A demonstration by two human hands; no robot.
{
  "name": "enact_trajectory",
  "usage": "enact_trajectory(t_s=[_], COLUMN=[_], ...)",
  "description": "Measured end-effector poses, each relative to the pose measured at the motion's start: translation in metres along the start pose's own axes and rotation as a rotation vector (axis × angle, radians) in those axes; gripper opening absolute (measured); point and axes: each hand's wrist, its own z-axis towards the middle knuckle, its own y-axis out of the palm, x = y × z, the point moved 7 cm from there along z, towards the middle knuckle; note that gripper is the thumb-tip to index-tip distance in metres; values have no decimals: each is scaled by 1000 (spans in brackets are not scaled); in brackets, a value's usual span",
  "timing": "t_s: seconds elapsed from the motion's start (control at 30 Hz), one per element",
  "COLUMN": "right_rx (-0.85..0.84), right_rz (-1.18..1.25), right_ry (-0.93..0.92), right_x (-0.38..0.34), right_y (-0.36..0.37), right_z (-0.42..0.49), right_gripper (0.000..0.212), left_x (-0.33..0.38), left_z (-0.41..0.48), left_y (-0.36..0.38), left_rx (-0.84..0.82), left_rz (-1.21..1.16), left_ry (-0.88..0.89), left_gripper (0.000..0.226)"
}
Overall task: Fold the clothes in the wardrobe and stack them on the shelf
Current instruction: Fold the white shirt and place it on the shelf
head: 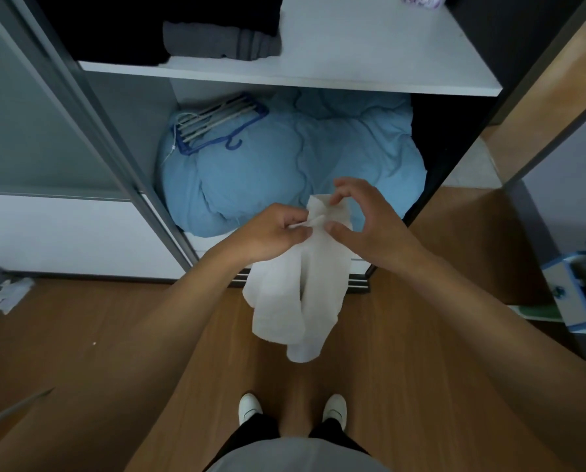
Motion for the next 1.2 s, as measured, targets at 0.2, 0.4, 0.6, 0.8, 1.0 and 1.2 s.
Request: enact_trajectory(t_s=[0.2, 0.4, 0.6, 0.8, 1.0, 1.2], right_rx=[-186, -207, -160, -87, -70, -103], right_rz=[-109, -127, -122, -10, 92, 136], right_ry=[-150, -269, -154, -125, -72, 11], right_x=[-14, -24, -18, -25, -29, -25], right_y=[20, 27, 16, 13, 6, 8], right_z=[7, 8, 20, 27, 34, 36], right_gripper=[18, 8, 23, 26, 28, 34], left_x=[8, 18, 12, 13, 1, -9], left_z=[-1, -5, -8, -9, -19, -23], left_y=[-5, -13, -33, -35, -36, -35], left_rx=[-49, -29, 191, 221, 333, 439], left_rz=[118, 176, 161, 195, 150, 354], left_ry=[32, 109, 87, 148, 210, 281], left_gripper=[19, 15, 17, 18, 36, 22])
